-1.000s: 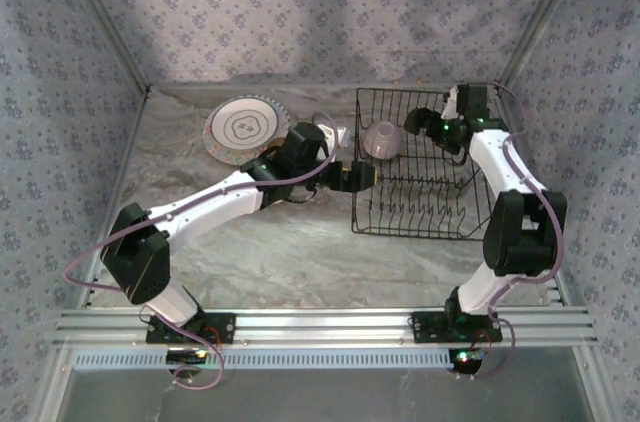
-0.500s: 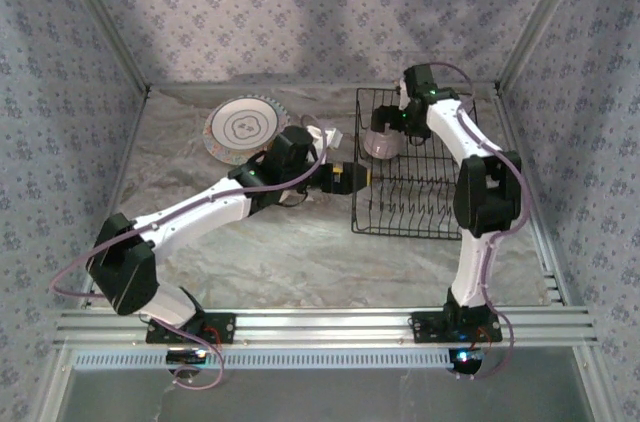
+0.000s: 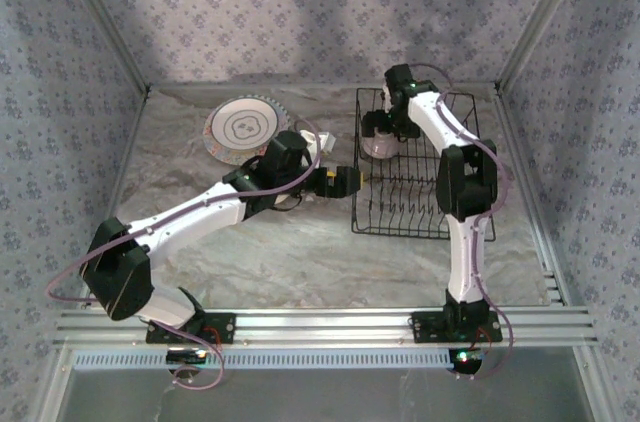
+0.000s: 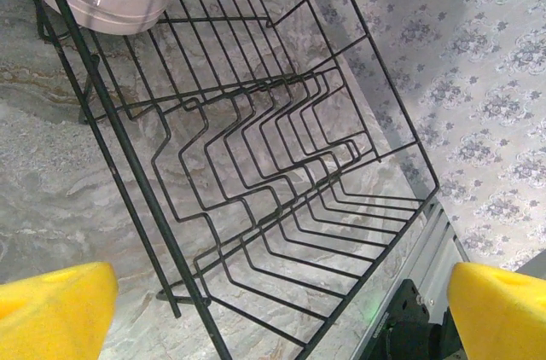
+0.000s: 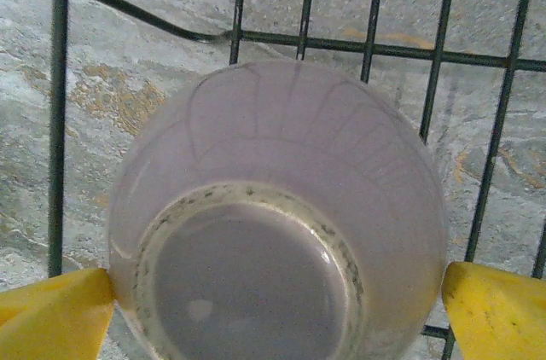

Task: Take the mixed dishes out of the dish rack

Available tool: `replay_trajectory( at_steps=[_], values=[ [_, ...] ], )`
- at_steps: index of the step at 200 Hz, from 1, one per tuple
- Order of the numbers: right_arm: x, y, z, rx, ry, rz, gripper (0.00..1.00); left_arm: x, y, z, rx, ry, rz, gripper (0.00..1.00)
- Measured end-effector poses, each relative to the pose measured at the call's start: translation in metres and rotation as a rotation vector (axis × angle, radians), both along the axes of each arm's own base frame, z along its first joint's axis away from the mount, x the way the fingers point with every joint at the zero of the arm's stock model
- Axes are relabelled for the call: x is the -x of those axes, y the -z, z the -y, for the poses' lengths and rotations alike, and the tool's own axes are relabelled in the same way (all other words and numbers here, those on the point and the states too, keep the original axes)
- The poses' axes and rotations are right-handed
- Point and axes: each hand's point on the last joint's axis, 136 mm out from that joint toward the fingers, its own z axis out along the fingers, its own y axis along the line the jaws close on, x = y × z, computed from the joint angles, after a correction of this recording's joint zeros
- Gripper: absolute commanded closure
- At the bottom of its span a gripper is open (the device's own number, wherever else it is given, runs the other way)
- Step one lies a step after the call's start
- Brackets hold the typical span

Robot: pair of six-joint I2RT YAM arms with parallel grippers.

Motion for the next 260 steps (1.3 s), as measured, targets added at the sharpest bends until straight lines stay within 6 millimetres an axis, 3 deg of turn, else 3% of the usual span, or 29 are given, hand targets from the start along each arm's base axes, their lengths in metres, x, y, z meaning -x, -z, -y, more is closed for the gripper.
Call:
replay_trajectory(
  at_steps=[139,160,205,260],
  values=[
    [-0.0072,0.0050,0.0007,0.017,-0.057,-0.085,0.00,0.0005,0.0046,-0.0018,-0.008,-0.005,-0.004,0.01],
    [-0.0072,0.0050,0.0014,0.013,-0.061,-0.086,0.08,0.0005,0.0046,-0.0018,-0.008,-0.005,-0.004,0.01],
    [-0.0083,0.0024,0.0035,0.007,-0.068,-0.080,0.38,0.0005,0.0047,-0.0019,-0.008,-0.005,-0.004,0.01],
    [-0.0087,-0.0004,0.0078,0.002,-0.062,-0.077,0.53,-0.0007,0.0048,-0.0026,-0.009,-0.010,-0.003,0.01]
  ],
)
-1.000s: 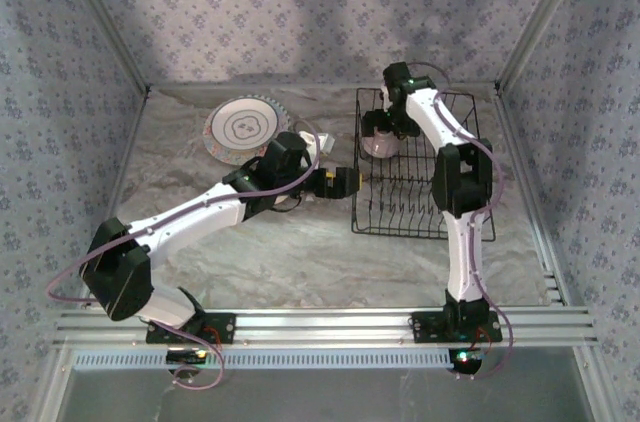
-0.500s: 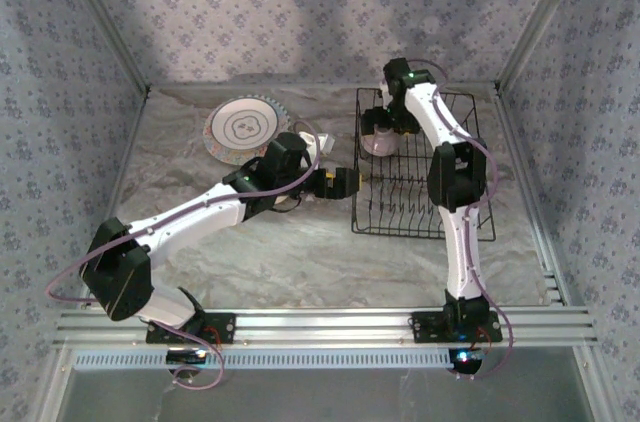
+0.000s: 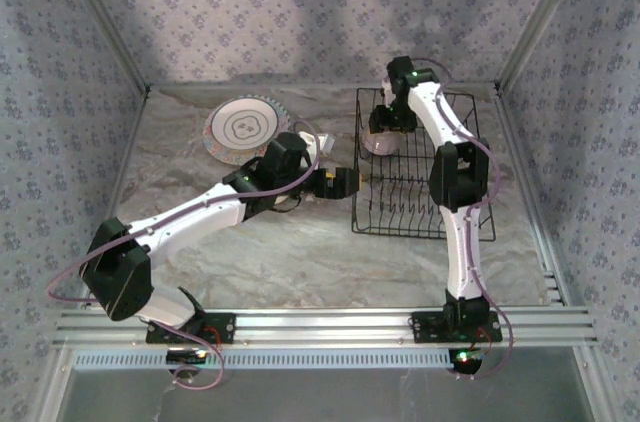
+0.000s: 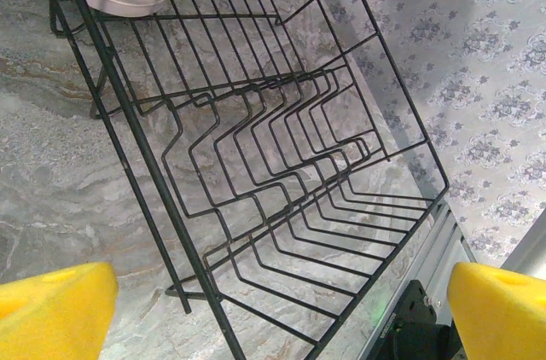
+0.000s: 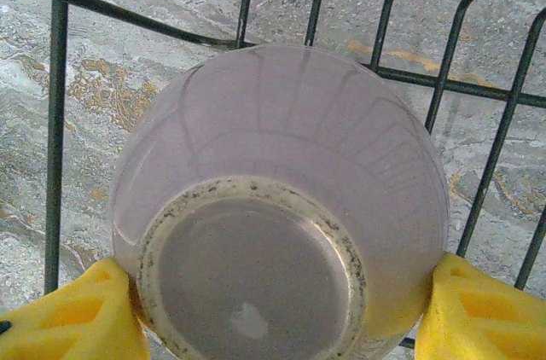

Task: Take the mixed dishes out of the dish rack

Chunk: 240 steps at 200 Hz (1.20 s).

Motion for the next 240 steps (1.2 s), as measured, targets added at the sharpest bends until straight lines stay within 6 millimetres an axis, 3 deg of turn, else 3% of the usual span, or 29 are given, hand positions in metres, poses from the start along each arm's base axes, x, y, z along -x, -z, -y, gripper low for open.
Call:
replay_trajectory(
  at_steps=[51,121,173,240],
  values=[
    [0.010,-0.003,0.014,-0.032,0.027,-0.015,0.58,0.000,0.000,0.000,0.000,0.001,0.000,0.01],
    [0.043,-0.014,0.026,-0.166,0.114,-0.028,0.60,-0.002,-0.006,0.004,0.003,0.015,0.014,0.02],
    [0.061,-0.027,0.054,-0.284,0.241,0.032,0.61,-0.011,-0.009,0.023,0.021,0.063,0.002,0.07],
    [0.071,-0.027,0.070,-0.517,0.371,0.084,0.61,-0.026,-0.001,0.059,0.041,0.145,-0.043,0.10]
  ],
)
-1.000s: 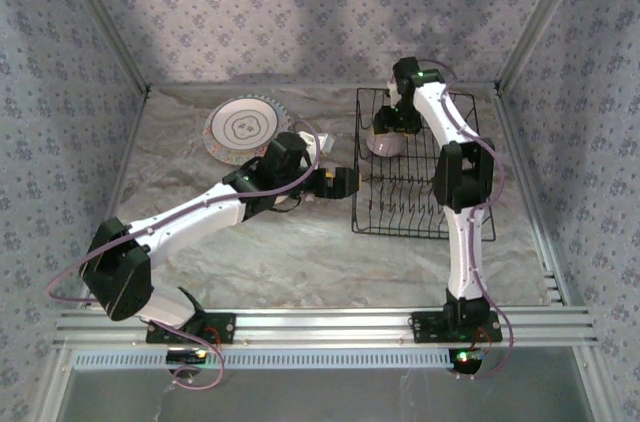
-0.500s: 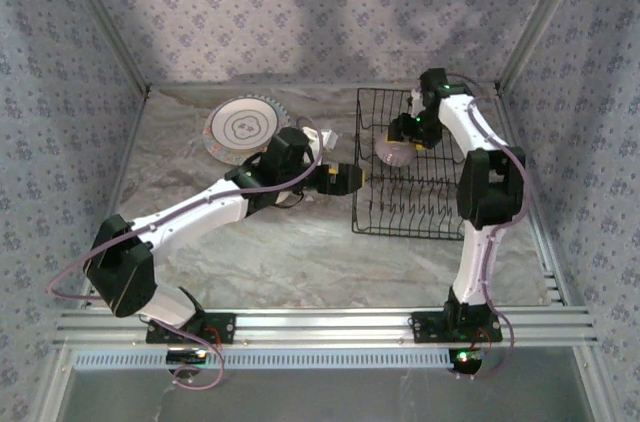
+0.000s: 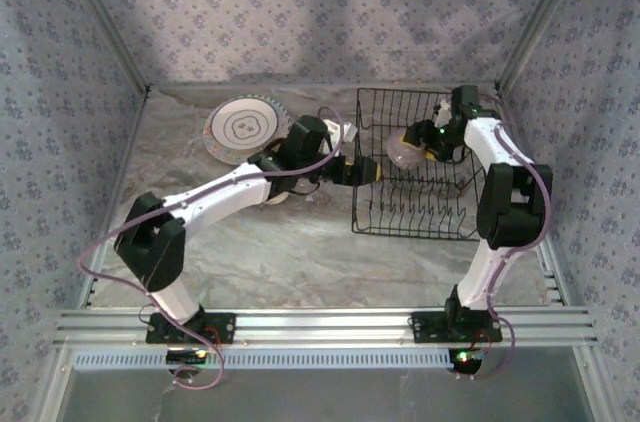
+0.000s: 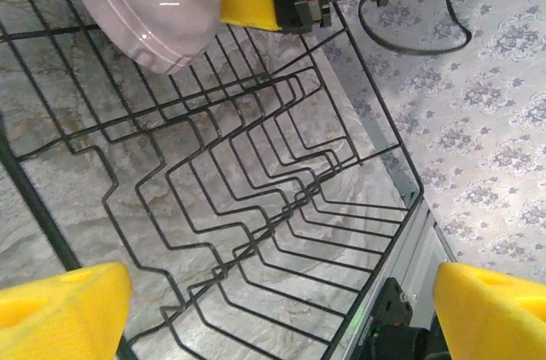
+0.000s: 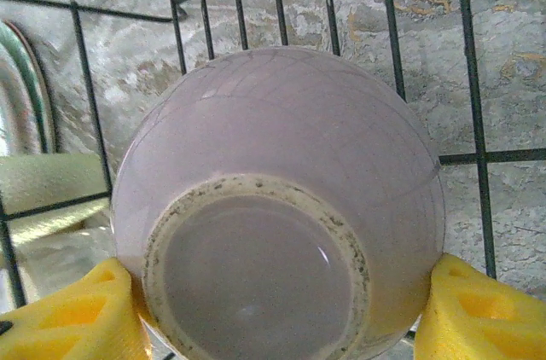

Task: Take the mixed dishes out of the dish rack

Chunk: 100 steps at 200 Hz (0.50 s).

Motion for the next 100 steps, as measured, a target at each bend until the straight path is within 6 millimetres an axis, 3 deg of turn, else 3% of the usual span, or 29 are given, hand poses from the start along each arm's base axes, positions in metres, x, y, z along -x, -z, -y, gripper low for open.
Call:
replay_trajectory(
  at_steps=[28,60,100],
  values=[
    [0.000,-0.011,0.007,-0.053,0.037,0.039,0.61,-0.008,-0.002,0.013,0.011,0.024,0.003,0.11],
    [-0.001,-0.037,0.008,-0.114,0.055,0.121,0.61,-0.020,-0.003,0.025,0.016,0.046,0.019,0.12],
    [0.004,-0.061,0.006,-0.203,0.070,0.189,0.61,-0.043,-0.001,0.030,0.030,0.051,0.032,0.13]
  ],
)
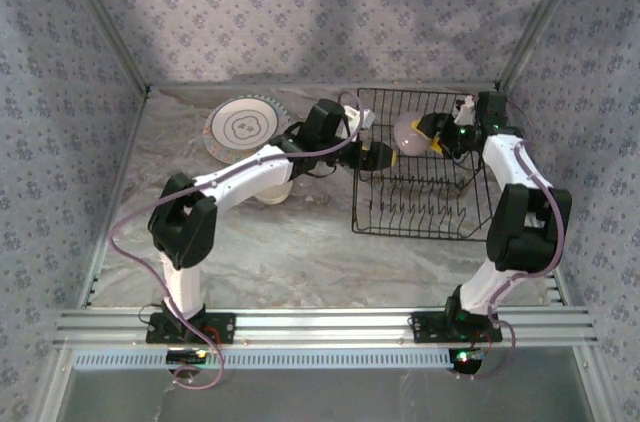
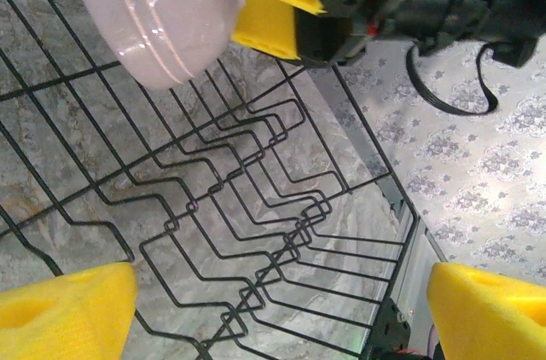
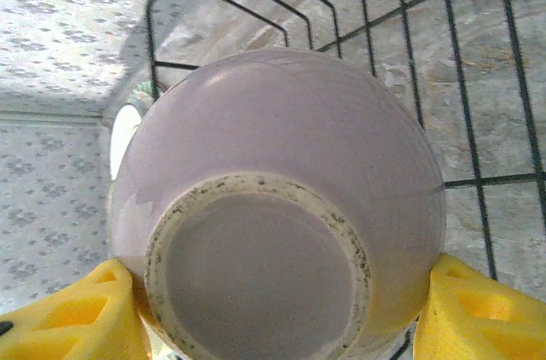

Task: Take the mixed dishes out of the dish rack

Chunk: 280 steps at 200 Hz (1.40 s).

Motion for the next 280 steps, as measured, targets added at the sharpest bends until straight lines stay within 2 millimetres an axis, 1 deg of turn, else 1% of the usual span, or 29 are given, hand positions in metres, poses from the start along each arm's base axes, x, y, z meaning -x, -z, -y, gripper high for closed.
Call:
replay_trajectory(
  at_steps=[18,45,65,85,117,158,208,230,254,280],
  values=[
    [0.004,-0.004,0.000,-0.034,0.007,0.018,0.61,-0.011,0.002,-0.002,0.000,-0.003,0.010,0.13],
    [0.010,-0.004,-0.001,-0.093,0.012,0.020,0.61,-0.025,-0.002,-0.007,0.019,0.004,0.026,0.14],
    [0.013,-0.002,-0.004,-0.135,0.015,0.015,0.61,-0.030,-0.006,-0.010,0.046,0.021,0.036,0.15],
    [0.014,-0.005,-0.007,-0.182,0.017,0.028,0.61,-0.034,-0.011,-0.012,0.078,0.047,0.054,0.15],
    [0.017,-0.019,-0.011,-0.258,0.019,0.065,0.61,-0.035,-0.016,-0.010,0.116,0.097,0.074,0.15],
    [0.019,-0.038,-0.017,-0.338,0.007,0.126,0.61,-0.032,-0.019,-0.003,0.163,0.161,0.096,0.15],
    [0.027,-0.044,-0.031,-0.449,-0.019,0.129,0.61,-0.026,-0.040,0.003,0.251,0.225,0.144,0.16],
    [0.029,-0.049,-0.037,-0.485,-0.035,0.138,0.61,-0.027,-0.048,0.005,0.271,0.236,0.169,0.16],
    [0.032,-0.055,-0.044,-0.515,-0.053,0.149,0.61,-0.029,-0.051,0.007,0.281,0.243,0.182,0.17],
    [0.033,-0.060,-0.050,-0.530,-0.068,0.159,0.61,-0.030,-0.053,0.010,0.292,0.253,0.184,0.22]
  ],
)
